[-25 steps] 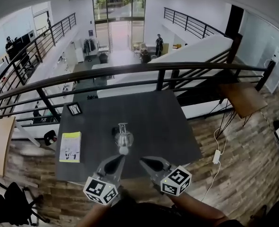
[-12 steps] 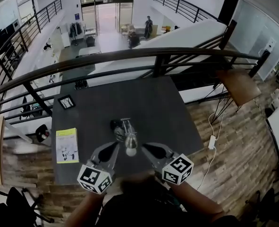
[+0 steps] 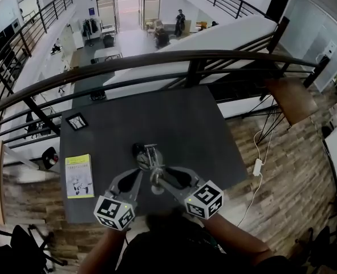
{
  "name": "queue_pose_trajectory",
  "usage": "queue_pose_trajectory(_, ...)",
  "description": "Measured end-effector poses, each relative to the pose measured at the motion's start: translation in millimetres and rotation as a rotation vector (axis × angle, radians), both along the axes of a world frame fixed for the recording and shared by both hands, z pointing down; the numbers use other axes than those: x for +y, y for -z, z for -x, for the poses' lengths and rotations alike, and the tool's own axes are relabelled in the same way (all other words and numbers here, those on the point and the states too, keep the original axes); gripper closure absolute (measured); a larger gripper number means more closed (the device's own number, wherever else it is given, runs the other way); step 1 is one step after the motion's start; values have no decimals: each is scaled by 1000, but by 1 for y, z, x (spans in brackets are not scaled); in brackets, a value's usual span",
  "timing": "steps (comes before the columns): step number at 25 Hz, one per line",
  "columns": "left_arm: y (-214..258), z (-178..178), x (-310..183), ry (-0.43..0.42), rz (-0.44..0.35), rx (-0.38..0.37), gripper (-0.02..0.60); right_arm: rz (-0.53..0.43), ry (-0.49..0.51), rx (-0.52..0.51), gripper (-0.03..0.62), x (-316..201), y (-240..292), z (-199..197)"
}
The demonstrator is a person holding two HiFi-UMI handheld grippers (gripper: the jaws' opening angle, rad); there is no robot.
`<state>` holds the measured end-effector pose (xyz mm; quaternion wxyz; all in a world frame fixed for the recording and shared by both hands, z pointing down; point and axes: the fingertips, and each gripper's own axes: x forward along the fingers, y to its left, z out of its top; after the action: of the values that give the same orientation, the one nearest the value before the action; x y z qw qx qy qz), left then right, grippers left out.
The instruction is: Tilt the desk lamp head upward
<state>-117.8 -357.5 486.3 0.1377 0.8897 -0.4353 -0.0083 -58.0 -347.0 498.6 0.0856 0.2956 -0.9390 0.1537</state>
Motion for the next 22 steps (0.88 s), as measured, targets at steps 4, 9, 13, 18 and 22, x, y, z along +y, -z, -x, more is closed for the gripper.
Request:
queue_pose_trajectory(4, -11, -3, -9, 5, 24, -2, 580, 25, 34, 38, 417, -8, -14, 9)
queue_pose_trajectory(9, -16, -5, -16, 5, 40, -6, 580, 49, 70, 62, 407, -12, -22, 18)
queue_pose_trajectory(13, -20, -7, -17, 3, 55, -7, 580, 54, 95, 96, 402, -7, -28, 17)
queue_pose_trajectory(18, -28, -5, -14, -7, 70, -12, 580, 63, 103, 167, 408, 10, -58, 16)
queue_pose_trajectory(22, -31, -7, -8, -20, 84, -11, 580, 76, 126, 215, 414, 22, -87, 17)
